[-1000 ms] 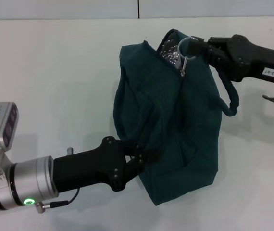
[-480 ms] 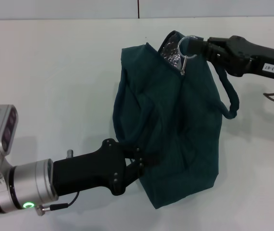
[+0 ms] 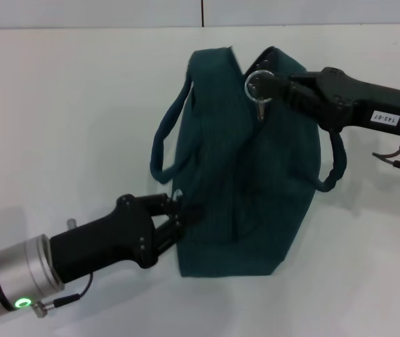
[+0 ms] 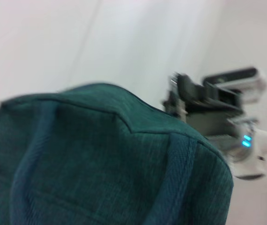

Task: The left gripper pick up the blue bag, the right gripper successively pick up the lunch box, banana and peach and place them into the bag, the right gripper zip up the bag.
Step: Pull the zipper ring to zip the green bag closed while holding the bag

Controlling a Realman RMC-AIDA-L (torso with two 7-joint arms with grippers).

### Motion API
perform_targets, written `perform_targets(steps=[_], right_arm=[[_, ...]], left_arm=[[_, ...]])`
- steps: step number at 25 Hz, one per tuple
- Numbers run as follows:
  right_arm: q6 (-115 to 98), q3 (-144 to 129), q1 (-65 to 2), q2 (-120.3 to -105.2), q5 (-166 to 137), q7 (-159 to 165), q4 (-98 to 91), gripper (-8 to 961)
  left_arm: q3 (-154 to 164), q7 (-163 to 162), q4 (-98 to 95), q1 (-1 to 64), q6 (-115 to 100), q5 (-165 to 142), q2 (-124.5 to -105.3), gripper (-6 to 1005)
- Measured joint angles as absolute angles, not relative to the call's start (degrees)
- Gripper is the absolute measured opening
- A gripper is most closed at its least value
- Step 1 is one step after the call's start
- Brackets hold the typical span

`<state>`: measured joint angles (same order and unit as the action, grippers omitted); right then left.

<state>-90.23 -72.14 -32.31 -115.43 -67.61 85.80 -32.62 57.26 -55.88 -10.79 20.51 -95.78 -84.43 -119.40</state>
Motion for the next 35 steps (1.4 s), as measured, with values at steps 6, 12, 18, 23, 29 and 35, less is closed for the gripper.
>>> perform_targets(steps=[6,12,18,23,29,35], right_arm=[[-90.3,-72.2,-32.3,-115.55,-67.6,85.0,-31.9,5],[-89.9,-72.2,-32.2,-115.62,-67.4,84.1,-31.8,5],[-89.9,-72.2,-32.2,-115.66,-67.4,83.8,-31.7,5],[-89.8,-72.2,-32.7,-115.66,-67.4,83.6,-31.2,5],[-89.8,-72.2,-32.7,-115.66,-67.4,83.1,-31.2,6],[-89.8,-72.2,-32.8,-115.66,-67.4,82.9,-31.2,6]], left_arm=[[56.4,-56.6,-10.8,20.3,-96.3,-84.0,-118.98,209],[56.3,-61.9,-14.2,19.6,-99.5,-83.3,-118.88,439],[56.3,-65.0,-15.3,19.8,-101.4,-82.5,-119.08,659],[56.5,-66.0,-15.1,21.1,-101.3,-82.4,-119.47,779],[56.7,-66.4,-14.6,22.7,-101.1,-82.5,-119.68,788],[56.5,-70.6,-14.5,23.8,-97.2,-81.7,-119.78,777]])
